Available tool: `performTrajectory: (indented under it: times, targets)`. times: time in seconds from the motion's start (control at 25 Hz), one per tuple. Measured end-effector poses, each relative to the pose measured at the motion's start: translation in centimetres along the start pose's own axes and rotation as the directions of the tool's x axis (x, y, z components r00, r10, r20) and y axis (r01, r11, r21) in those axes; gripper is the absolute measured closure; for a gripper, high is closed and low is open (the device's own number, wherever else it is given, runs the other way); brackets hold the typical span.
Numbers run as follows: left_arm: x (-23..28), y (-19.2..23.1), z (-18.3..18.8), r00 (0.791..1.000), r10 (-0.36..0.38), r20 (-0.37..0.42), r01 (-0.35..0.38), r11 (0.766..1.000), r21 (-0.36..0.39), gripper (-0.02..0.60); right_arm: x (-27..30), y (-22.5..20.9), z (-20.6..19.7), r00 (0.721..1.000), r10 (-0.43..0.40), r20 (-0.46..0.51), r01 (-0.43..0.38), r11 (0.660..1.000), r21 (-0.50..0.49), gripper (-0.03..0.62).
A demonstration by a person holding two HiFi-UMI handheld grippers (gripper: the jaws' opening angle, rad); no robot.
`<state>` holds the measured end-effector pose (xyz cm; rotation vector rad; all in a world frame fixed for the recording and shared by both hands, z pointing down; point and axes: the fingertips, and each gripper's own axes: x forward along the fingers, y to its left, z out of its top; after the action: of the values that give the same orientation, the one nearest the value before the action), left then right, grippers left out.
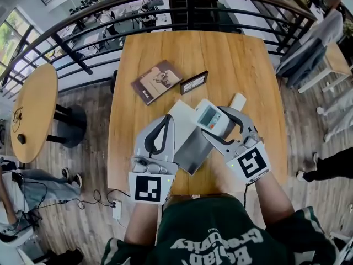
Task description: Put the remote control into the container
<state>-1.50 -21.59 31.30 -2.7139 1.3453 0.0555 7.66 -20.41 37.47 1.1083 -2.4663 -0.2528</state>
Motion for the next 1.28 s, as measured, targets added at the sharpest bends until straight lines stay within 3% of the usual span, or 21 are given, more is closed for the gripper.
performTrajectory:
  times: [0.16, 0.64, 1.08, 1.28]
  targets:
    - [-0.2, -0.4, -0.7, 1.000, -0.006, -0.009, 0.006, 1.000, 0.006, 0.581, 0.5, 1.3, -2.4, 0.993, 0.072, -0.093, -0.083, 0.989, -0.118, 0.298]
    - [-0.2, -0.9, -1.3, 1.000, -0.010, -0.016, 0.010, 1.000, -0.008, 0.580, 1.8, 4.1, -4.4, 0.956, 0.198, -0.217, -0.257, 0.920, -0.294, 0.298]
    - [-0.5, -0.8, -2.7, 0.999, -0.009, -0.032, 0.009, 1.000, -0.011, 0.580, 2.5, 6.3, -7.2, 0.904, 0.278, -0.325, -0.398, 0.827, -0.397, 0.298]
    - [-1.1, -0.9, -3.1, 0.999, -0.016, -0.043, 0.015, 1.000, -0.016, 0.580, 2.9, 8.3, -8.8, 0.867, 0.318, -0.385, -0.478, 0.749, -0.458, 0.298]
